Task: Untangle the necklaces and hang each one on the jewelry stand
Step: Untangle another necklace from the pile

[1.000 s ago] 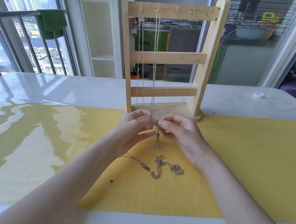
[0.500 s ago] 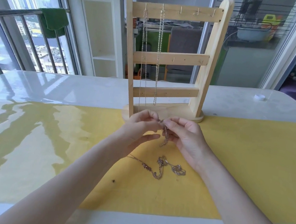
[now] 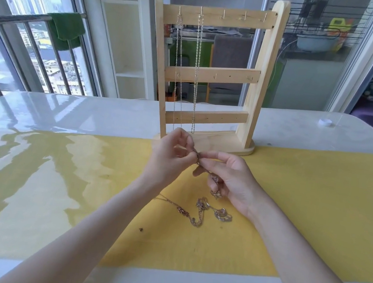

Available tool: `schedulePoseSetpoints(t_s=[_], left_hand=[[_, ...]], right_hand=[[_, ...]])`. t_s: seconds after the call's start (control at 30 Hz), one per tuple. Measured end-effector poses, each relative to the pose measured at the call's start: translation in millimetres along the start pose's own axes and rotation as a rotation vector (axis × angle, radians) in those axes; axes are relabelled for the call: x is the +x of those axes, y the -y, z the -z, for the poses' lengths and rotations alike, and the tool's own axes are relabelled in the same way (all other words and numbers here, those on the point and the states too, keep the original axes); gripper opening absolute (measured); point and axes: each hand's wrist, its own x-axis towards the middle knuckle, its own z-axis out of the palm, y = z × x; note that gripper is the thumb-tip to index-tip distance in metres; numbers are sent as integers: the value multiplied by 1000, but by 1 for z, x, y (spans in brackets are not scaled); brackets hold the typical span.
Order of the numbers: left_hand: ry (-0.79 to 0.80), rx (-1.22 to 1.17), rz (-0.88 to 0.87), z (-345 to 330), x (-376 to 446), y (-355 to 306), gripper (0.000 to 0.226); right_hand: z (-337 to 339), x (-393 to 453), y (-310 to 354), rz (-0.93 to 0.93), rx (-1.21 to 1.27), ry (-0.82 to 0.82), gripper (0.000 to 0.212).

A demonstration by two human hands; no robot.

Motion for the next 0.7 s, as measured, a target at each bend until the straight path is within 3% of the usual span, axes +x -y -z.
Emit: schedulePoseSetpoints(t_s=[0.17,0.3,0.43,0.5,0.63,0.7], left_hand=[[16,179,-208,-4,-4,-2,11],[31,231,-248,-3,-2,6,13],[50,379,-434,-2,-2,13,21],[81,384,-454,-3,-2,13,25],[44,439,-335,-7,-5,15,32],[-25,215,-91,-4,-4,9,30]], right_hand=[[0,1,0,29,6,-59,17],[0,2,-2,4,-19,-45,15],[3,3,-2,16,-5,-98,7],[5,4,-1,0,59,-135,14],[11,3,3,-58,168,-121,25],[12,3,3,-52,163,-74,21]])
